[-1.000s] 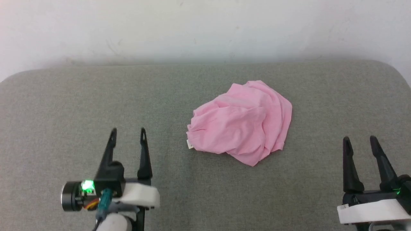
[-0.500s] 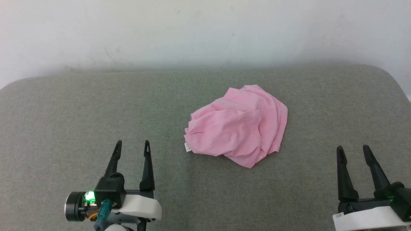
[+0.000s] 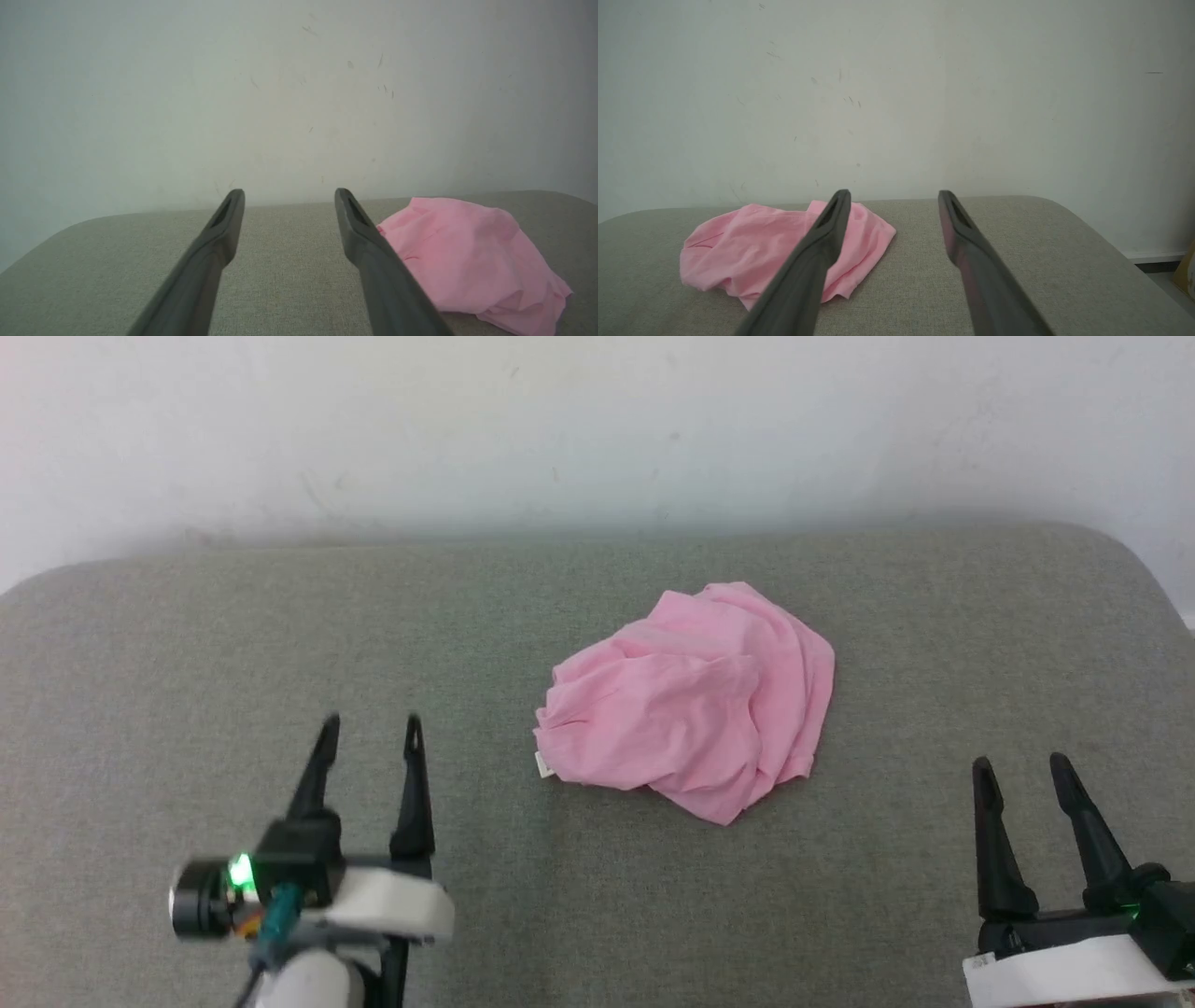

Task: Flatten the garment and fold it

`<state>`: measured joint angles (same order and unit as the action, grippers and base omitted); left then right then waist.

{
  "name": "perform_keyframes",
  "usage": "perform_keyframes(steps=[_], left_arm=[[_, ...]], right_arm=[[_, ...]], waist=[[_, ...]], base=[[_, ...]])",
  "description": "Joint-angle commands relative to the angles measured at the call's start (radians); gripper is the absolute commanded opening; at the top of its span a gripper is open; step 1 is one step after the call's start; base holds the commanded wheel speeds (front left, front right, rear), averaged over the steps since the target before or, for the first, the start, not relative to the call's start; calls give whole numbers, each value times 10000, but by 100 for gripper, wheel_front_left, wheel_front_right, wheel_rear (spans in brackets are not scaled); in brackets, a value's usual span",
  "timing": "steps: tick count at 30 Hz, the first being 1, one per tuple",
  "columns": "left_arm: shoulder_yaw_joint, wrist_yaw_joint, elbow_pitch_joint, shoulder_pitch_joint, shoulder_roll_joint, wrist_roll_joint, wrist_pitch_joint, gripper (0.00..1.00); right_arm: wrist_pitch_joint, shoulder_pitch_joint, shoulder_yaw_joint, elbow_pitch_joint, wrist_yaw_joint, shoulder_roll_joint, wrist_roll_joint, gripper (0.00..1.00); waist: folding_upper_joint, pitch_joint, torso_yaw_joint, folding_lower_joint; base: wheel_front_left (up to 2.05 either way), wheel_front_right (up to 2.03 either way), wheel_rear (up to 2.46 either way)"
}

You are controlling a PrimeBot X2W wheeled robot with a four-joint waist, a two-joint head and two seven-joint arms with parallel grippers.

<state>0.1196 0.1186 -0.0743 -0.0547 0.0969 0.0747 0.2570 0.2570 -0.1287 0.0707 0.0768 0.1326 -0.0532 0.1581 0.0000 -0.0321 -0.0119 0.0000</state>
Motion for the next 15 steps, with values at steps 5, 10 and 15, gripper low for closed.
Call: perform_keyframes(steps=[5,10,15], left_arm=[[-253,-731,-331,-1808,373,-28,47,100],[176,-1828,-2038,-3951,916,-20,-321,100],[1448,-2462,-3698,-5826,1137,751,-2918,100]], right_arm=[[47,68,-29,58,-19,30,-84,100],[47,171,-89,80,-19,30,-136,100],[47,354,-105,131,-19,30,-196,100]], waist=[[0,-87,-40,0],[0,-216,27,0],[0,-535,165,0]], base=[[0,0,0],[0,0,0],[0,0,0]])
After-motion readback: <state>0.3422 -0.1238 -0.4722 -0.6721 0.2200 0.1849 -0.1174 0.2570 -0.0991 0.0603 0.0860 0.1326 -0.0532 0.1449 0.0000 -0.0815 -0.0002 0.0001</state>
